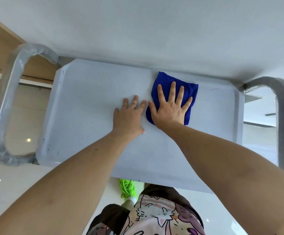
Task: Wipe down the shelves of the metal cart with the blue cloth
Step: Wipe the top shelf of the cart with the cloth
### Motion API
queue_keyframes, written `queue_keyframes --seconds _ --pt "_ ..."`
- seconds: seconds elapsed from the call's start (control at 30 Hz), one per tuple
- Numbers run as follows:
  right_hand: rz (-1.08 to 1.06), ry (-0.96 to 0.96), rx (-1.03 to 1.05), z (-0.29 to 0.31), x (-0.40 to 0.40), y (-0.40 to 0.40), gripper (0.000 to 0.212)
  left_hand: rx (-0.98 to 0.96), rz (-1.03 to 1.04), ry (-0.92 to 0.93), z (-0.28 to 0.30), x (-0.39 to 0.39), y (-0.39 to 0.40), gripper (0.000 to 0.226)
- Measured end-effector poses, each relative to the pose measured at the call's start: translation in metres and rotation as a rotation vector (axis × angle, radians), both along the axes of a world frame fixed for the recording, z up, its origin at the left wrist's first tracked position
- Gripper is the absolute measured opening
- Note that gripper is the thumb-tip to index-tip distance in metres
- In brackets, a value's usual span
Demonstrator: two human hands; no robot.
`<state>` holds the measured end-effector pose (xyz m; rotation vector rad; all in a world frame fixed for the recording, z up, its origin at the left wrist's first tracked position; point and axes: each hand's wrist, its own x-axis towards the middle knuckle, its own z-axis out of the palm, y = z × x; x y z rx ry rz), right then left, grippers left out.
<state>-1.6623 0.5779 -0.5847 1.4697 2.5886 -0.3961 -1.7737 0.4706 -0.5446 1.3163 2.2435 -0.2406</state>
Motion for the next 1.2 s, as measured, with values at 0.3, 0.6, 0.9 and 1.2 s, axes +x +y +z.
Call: queue_keyframes --seconds 0.3,0.6,0.9,1.2 --pt "0.017 -0.004 0.004 0.002 -0.012 0.015 0.075 0.008 0.016 -0.033 0.003 -0.002 -0.002 0.117" --pt "0.016 -0.055 -0.088 0.011 0.011 -0.007 0.072 -0.033 -0.05 -0.027 0.007 -0.007 0.001 0.114" --pt "-0.128 -0.057 -0.163 0.017 0.056 -0.099 0.068 -0.177 -0.155 -0.052 0.02 -0.018 0.007 0.12" --pt "-0.204 -0.054 -0.179 0.021 0.062 -0.183 0.068 -0.086 -0.113 0.004 0.012 -0.009 -0.003 0.115"
